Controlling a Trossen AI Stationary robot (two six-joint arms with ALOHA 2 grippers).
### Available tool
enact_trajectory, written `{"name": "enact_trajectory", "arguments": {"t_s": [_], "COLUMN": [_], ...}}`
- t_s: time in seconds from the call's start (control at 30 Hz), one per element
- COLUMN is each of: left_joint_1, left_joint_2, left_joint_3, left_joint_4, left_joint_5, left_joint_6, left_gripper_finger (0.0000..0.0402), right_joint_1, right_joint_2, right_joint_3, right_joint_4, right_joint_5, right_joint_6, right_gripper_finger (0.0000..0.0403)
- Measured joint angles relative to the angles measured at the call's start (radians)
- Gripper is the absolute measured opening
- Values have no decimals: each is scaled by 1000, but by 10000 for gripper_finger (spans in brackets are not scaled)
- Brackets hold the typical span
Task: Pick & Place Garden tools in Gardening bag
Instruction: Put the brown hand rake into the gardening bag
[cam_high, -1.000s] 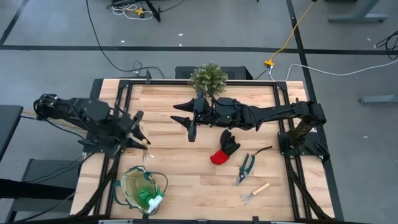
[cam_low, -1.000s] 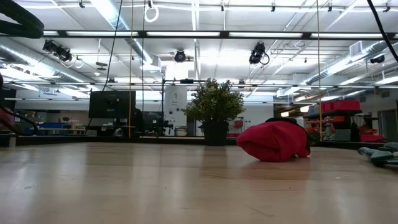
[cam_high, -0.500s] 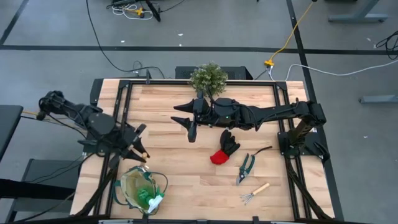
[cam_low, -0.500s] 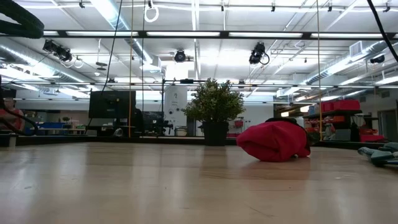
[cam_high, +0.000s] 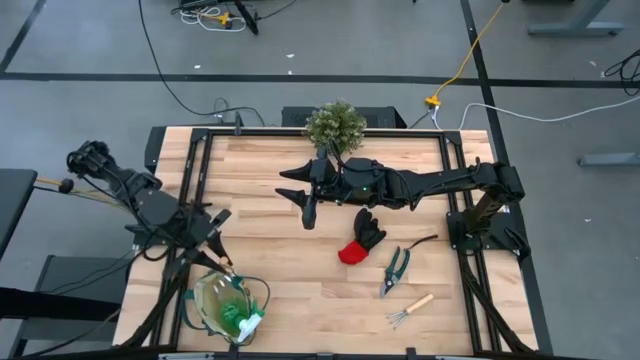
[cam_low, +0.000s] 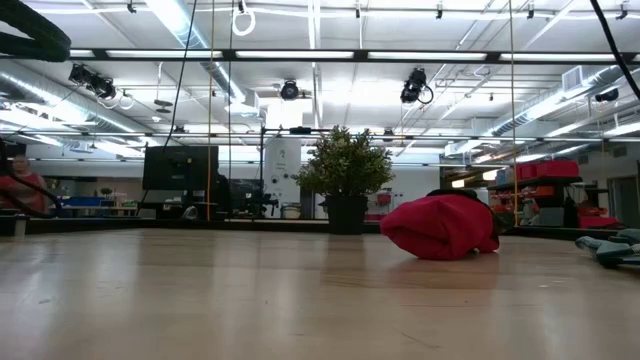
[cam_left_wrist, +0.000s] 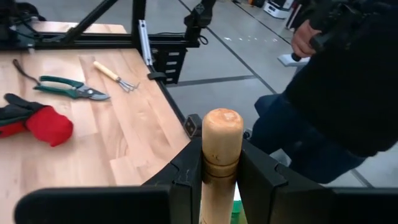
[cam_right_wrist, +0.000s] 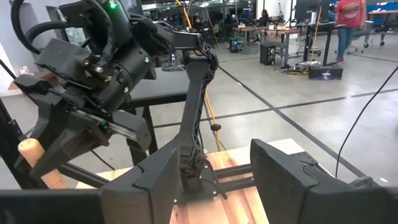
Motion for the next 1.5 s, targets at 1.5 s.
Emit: {"name": "enact_trajectory", "arguments": {"t_s": [1.5], "left_joint_1": [-247], "left_joint_2": [225], "left_joint_3": [1], "left_joint_4": [-140], "left_joint_5": [-148], "left_joint_6": [-16], "left_gripper_finger": [87], "right_joint_1": [0], "right_joint_2": [0], "right_joint_3": [0], "right_joint_4": [-13], "right_joint_5": [-1], "right_joint_6": [72], "right_gripper_finger": [196]}}
